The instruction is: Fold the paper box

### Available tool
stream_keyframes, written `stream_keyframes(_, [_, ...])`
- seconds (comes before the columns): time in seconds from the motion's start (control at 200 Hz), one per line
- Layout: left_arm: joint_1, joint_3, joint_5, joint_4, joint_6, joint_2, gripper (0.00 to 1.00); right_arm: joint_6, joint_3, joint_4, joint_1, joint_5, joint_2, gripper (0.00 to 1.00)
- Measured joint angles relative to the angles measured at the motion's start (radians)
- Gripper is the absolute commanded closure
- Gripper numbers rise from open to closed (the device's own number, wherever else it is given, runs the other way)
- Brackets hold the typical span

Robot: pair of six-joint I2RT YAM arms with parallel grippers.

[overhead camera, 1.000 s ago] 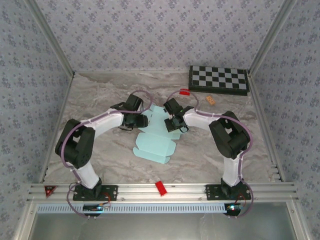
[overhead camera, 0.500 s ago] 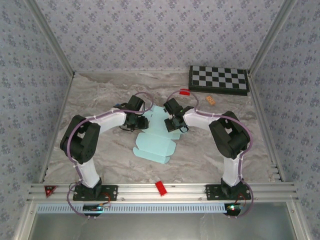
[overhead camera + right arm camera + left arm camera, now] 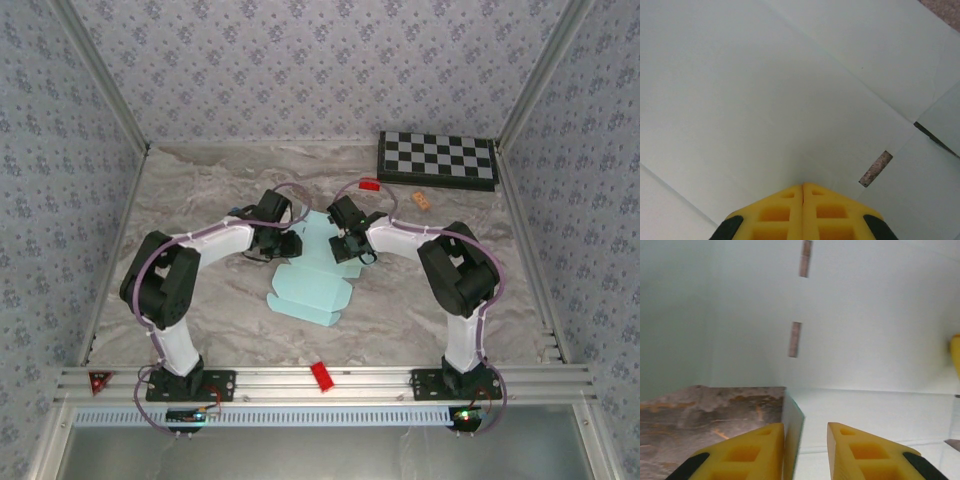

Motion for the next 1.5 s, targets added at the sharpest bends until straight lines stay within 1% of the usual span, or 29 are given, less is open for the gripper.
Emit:
stream_keyframes(0.415, [-0.024, 0.061, 0.027, -0.012, 0.018, 0.072, 0.67, 0.008, 0.002, 0.001, 0.0, 0.0, 0.002, 1.0])
stream_keyframes(0.61, [-0.026, 0.063, 0.024, -0.013, 0.018, 0.074, 0.65, 0.012, 0.003, 0.0, 0.0, 0.001, 0.002, 1.0])
stream_keyframes(0.765, [-0.032, 0.063, -0.027, -0.017, 0.018, 0.058, 0.62, 0.027, 0.002, 0.002, 0.0, 0.003, 0.001, 1.0])
stream_keyframes(0.905, [-0.032, 0.058, -0.101, -0.027, 0.027, -0.013, 0.62, 0.038, -0.004, 0.008, -0.001, 0.003, -0.005, 1.0])
stream_keyframes(1.029, [-0.032, 0.033, -0.143, -0.034, 0.045, -0.113, 0.69, 0.047, -0.007, 0.006, -0.001, 0.003, -0.018, 0.96])
stream_keyframes(1.104, [-0.032, 0.021, -0.145, -0.04, 0.049, -0.152, 0.79, 0.051, -0.007, 0.005, -0.001, 0.002, -0.038, 0.95])
stream_keyframes(1.194, [-0.037, -0.01, -0.143, -0.042, 0.047, -0.179, 0.87, 0.053, -0.006, 0.005, -0.008, -0.021, -0.07, 0.92])
stream_keyframes(1.284, [-0.058, -0.05, -0.131, -0.042, 0.029, -0.191, 0.96, 0.052, -0.001, 0.006, -0.025, -0.053, -0.101, 0.85])
stream_keyframes(1.319, [-0.068, -0.063, -0.123, -0.04, 0.024, -0.191, 1.0, 0.051, 0.004, 0.006, -0.035, -0.068, -0.108, 0.81])
stream_keyframes(1.359, [-0.079, -0.075, -0.112, -0.037, 0.018, -0.191, 1.0, 0.048, 0.011, 0.006, -0.047, -0.082, -0.112, 0.76])
stream_keyframes(1.499, [-0.109, -0.09, -0.075, -0.014, -0.01, -0.185, 1.0, 0.019, 0.054, -0.006, -0.106, -0.136, -0.114, 0.7])
